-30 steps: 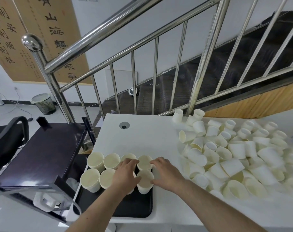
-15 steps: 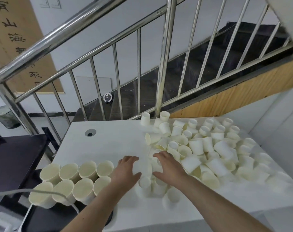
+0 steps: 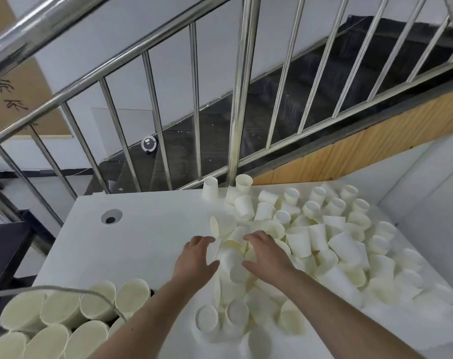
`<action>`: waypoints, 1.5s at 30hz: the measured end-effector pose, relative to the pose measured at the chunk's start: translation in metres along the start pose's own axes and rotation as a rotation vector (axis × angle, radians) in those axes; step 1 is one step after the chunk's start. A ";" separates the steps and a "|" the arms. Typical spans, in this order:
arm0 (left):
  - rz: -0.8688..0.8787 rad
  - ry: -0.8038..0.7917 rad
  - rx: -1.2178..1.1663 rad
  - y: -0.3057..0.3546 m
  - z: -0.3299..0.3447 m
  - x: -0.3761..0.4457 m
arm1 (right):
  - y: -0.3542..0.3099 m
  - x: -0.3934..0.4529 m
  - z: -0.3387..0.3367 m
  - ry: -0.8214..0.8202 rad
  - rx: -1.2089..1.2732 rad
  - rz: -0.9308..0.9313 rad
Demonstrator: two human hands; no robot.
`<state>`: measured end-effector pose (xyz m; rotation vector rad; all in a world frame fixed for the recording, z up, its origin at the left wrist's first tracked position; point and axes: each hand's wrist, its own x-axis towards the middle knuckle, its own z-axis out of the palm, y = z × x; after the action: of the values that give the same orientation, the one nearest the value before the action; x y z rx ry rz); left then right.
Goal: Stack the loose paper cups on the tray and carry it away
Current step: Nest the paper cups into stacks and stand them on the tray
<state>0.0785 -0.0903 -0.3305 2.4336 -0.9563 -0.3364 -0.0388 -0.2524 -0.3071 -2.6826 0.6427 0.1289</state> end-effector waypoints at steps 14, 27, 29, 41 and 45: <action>-0.071 -0.132 -0.030 -0.031 0.026 0.110 | 0.021 0.113 0.021 -0.189 -0.120 0.087; -0.116 -0.217 -0.095 -0.039 0.064 0.159 | 0.034 0.146 0.032 -0.303 -0.051 0.048; -0.130 -0.206 -0.107 -0.040 0.069 0.162 | 0.038 0.148 0.033 -0.305 -0.028 0.061; -0.112 0.045 -0.124 -0.053 0.047 0.155 | 0.027 0.170 0.029 -0.185 0.286 0.217; -0.099 -0.006 -0.065 -0.057 0.042 0.151 | 0.027 0.179 0.034 -0.194 0.533 0.416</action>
<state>0.2034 -0.1734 -0.4032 2.4268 -0.8163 -0.4036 0.1087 -0.3363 -0.3792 -1.9766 1.0018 0.2796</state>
